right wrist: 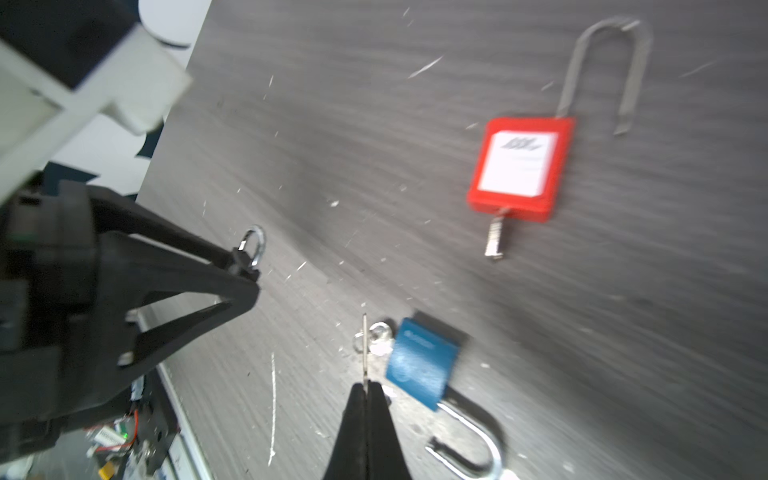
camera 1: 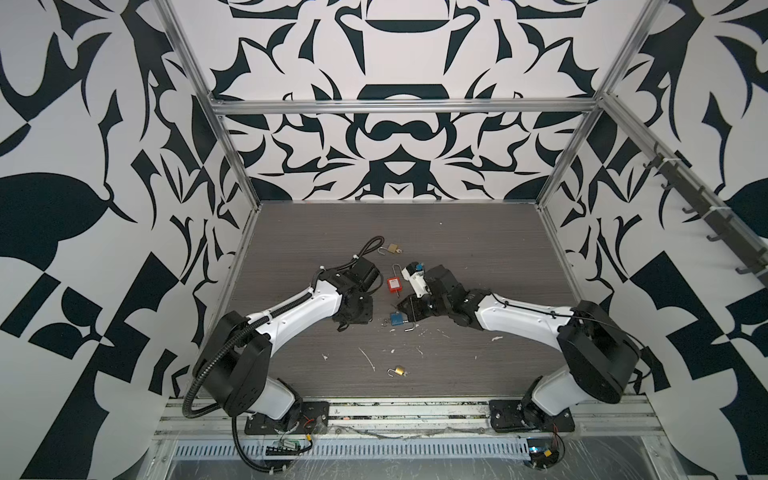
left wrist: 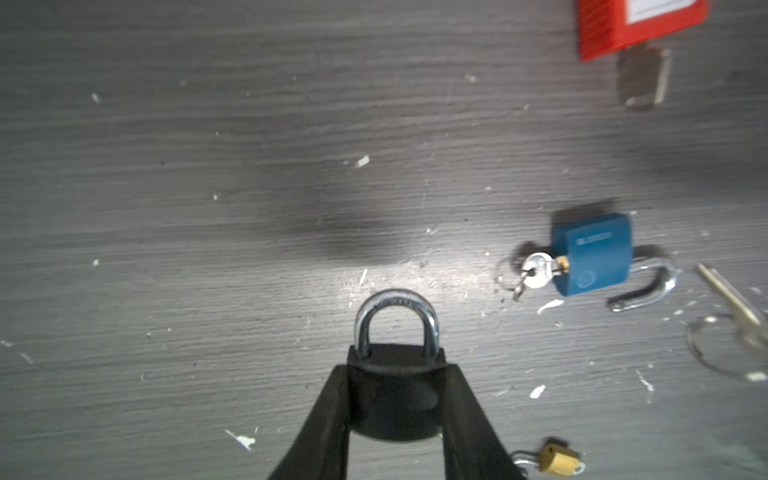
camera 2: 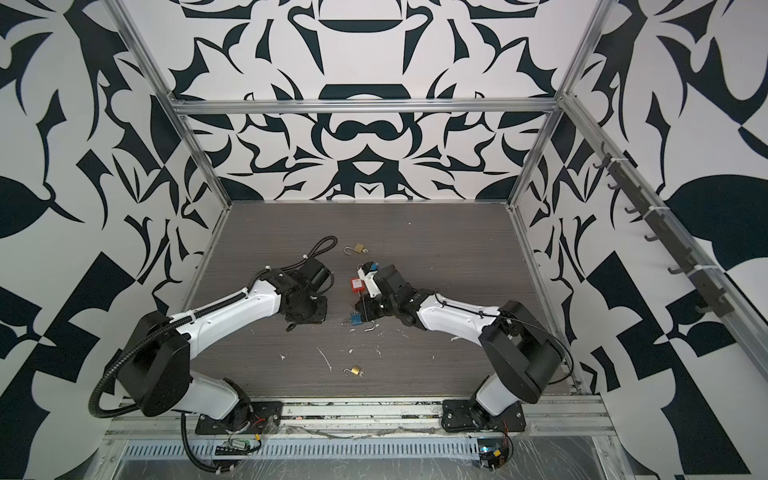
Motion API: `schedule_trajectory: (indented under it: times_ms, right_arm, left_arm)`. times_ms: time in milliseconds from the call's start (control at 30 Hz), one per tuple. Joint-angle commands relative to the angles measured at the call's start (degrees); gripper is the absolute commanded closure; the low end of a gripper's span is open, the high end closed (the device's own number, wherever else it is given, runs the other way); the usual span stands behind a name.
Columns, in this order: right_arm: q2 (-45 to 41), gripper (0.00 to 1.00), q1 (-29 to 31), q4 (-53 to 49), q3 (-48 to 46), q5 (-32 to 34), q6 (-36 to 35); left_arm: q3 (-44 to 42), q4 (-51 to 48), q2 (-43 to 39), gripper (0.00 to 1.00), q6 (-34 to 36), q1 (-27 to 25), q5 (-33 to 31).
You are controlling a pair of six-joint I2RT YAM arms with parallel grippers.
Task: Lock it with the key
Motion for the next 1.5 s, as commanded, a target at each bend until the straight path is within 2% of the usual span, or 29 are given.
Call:
schedule_trajectory:
  times_ms: [0, 600, 767, 833, 900, 1067, 1133, 1267, 1467]
  right_arm:
    - [2.0, 1.0, 1.5, 2.2, 3.0, -3.2, 0.1]
    - [10.9, 1.0, 3.4, 1.2, 8.9, -8.1, -0.3]
    - [11.8, 1.0, 3.5, 0.0, 10.0, -8.4, -0.8]
    - [12.1, 1.0, 3.5, -0.8, 10.5, -8.5, -1.1]
    - [12.4, 1.0, 3.5, -1.3, 11.0, -8.6, -1.3]
    - [13.8, 1.0, 3.6, -2.4, 12.5, -9.2, -1.6]
    - [14.8, 1.0, 3.8, -3.0, 13.5, -9.4, -1.6]
    - [17.0, 1.0, 4.1, -4.4, 15.8, -10.1, -1.7]
    - [20.9, 1.0, 4.7, -7.8, 20.5, -10.5, -1.6]
  left_arm:
    - [-1.7, -2.9, 1.8, 1.0, -1.8, 0.4, -2.5]
    - [-4.4, 3.2, 6.8, 1.0, -0.2, 5.2, -0.3]
    - [-3.8, 3.2, 7.6, 0.84, -0.6, 5.4, -0.2]
    - [-3.6, 3.0, 7.2, 0.71, -0.8, 5.4, -0.6]
    - [-3.5, 2.6, 6.4, 0.62, -0.8, 5.6, -1.0]
    - [-3.3, 1.0, 2.6, 0.48, -0.6, 6.4, -2.8]
    - [-3.4, 0.6, -0.2, 0.42, -0.5, 7.2, -3.1]
    - [-3.2, 0.0, -6.5, 0.36, 0.0, 8.8, -4.3]
    - [-6.0, 3.8, -20.6, 0.25, 0.9, 9.9, -10.4]
